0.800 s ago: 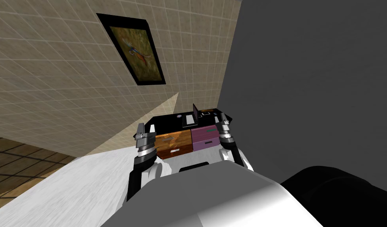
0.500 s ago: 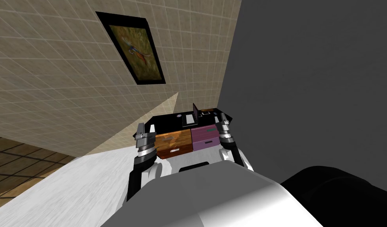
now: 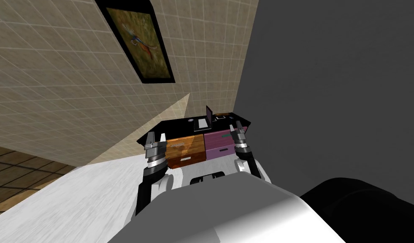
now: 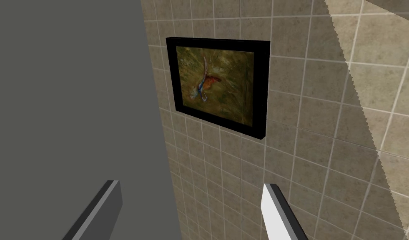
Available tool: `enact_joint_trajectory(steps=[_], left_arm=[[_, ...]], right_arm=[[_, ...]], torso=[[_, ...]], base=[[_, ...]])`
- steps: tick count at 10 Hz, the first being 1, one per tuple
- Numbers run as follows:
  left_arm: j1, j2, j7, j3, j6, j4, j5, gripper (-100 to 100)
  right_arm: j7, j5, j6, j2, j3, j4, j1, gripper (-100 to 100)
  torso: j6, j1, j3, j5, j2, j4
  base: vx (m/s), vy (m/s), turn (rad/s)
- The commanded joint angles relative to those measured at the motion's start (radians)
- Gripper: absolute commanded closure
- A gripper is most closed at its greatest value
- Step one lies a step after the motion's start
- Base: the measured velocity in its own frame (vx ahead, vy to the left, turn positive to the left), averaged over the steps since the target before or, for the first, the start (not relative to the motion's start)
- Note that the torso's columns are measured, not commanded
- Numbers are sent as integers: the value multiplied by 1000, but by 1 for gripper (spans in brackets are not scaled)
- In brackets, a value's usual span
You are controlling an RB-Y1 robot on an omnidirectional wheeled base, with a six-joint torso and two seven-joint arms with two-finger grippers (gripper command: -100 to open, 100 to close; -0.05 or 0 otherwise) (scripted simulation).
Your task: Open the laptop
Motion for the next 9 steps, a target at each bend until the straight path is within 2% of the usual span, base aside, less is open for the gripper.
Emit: enact_joint_trajectory(steps=[1, 2, 3, 5, 9], left_arm=[[0, 0, 0, 0, 0, 0, 0, 0], [0, 0, 0, 0, 0, 0, 0, 0], [0, 0, 0, 0, 0, 0, 0, 0], [0, 0, 0, 0, 0, 0, 0, 0], [0, 0, 0, 0, 0, 0, 0, 0]], right_arm=[[0, 0, 0, 0, 0, 0, 0, 0], [3, 4, 3, -29, -5, -1, 4, -100], [9, 12, 8, -65, -15, -2, 11, -100], [29, 38, 25, -120, -47, -5, 33, -100], [82, 108, 71, -172, -133, -9, 91, -100]], torso=[[0, 0, -148, 0, 74, 74], [0, 0, -295, 0, 148, 148], [0, 0, -364, 0, 181, 181], [0, 1, -389, 0, 193, 193], [0, 1, -389, 0, 194, 194]], base=[[0, 0, 0], [9, 8, 14], [11, 23, 23], [21, 46, 51], [48, 82, 67]])
